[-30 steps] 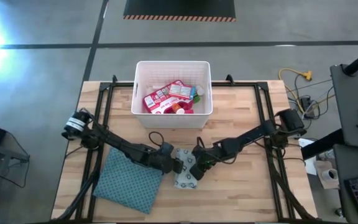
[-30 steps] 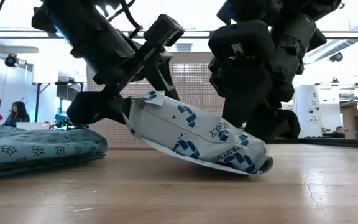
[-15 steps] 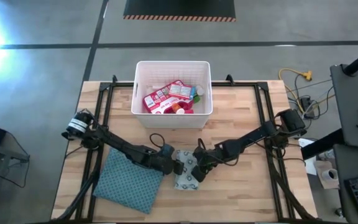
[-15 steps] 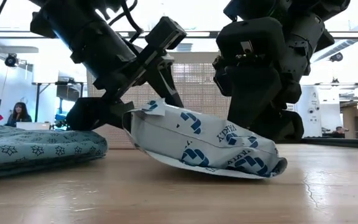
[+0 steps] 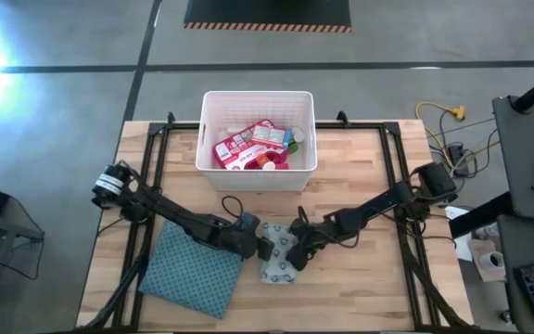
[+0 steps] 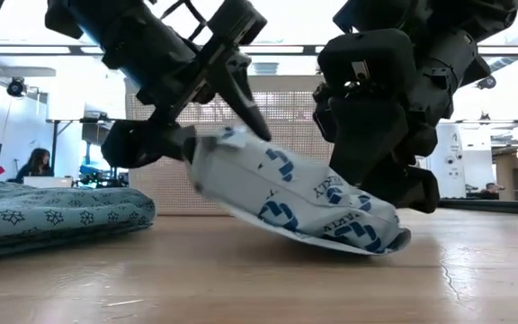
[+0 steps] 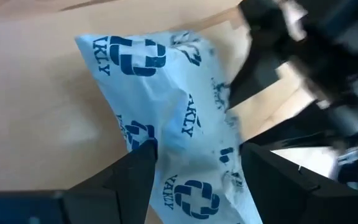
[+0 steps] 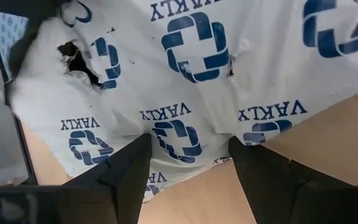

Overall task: Pick & place medical supplies in basket/bin
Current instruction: Put the light blue mailer bag into the white bin, then return to Home Position

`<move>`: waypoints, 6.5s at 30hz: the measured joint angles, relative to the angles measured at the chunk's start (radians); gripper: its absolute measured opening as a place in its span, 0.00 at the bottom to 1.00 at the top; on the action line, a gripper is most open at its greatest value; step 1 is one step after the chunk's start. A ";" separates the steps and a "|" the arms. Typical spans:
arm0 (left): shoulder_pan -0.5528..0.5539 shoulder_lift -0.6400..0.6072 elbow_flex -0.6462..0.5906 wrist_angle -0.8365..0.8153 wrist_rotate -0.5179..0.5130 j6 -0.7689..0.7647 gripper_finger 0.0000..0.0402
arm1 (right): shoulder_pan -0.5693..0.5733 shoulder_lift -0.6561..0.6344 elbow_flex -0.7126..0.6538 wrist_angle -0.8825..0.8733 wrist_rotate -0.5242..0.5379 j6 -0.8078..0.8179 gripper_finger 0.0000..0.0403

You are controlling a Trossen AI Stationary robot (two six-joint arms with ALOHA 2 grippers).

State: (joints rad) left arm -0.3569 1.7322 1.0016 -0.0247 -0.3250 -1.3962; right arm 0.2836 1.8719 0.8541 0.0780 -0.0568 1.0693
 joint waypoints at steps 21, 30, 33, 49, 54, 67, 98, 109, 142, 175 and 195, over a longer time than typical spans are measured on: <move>-0.002 -0.024 -0.004 -0.135 -0.004 -0.052 0.61 | 0.000 0.002 -0.002 0.012 0.016 -0.027 0.54; 0.005 -0.021 -0.035 -0.099 0.003 -0.056 0.68 | 0.002 0.009 -0.002 0.017 0.018 -0.055 0.54; 0.005 -0.019 -0.046 -0.039 0.003 -0.057 0.68 | 0.002 0.016 -0.002 0.025 0.008 -0.052 0.54; 0.015 0.079 -0.050 0.081 0.014 -0.078 0.68 | 0.010 0.018 -0.016 0.043 0.008 -0.060 0.54; 0.031 0.086 -0.058 0.170 0.017 -0.016 0.68 | 0.010 0.018 -0.022 0.042 0.000 -0.063 0.54; 0.037 0.086 -0.024 0.168 0.036 0.055 0.60 | 0.012 0.012 -0.030 0.072 -0.014 -0.075 0.54; 0.008 -0.379 0.052 -0.058 -0.034 0.398 0.44 | 0.029 -0.655 -0.059 -0.171 0.167 -0.246 0.54; 0.050 -0.497 0.286 -0.095 -0.455 0.873 0.44 | 0.032 -1.012 -0.060 -0.295 0.482 -0.320 0.54; 0.645 -0.207 0.440 -0.582 -0.212 0.884 0.50 | 0.033 -0.815 -0.060 -0.335 0.408 -0.231 0.54; 0.390 -0.252 0.689 -0.631 -0.097 0.986 0.73 | 0.012 -0.821 -0.059 -0.215 0.370 -0.102 0.54; 0.270 -0.639 0.040 -0.018 -0.040 0.859 0.73 | -0.090 -1.175 -0.060 -0.508 0.393 -0.383 0.54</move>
State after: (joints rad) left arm -0.0867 1.0931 1.0418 -0.0432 -0.3651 -0.5374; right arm 0.1940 0.6965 0.7944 -0.4299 0.3364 0.6861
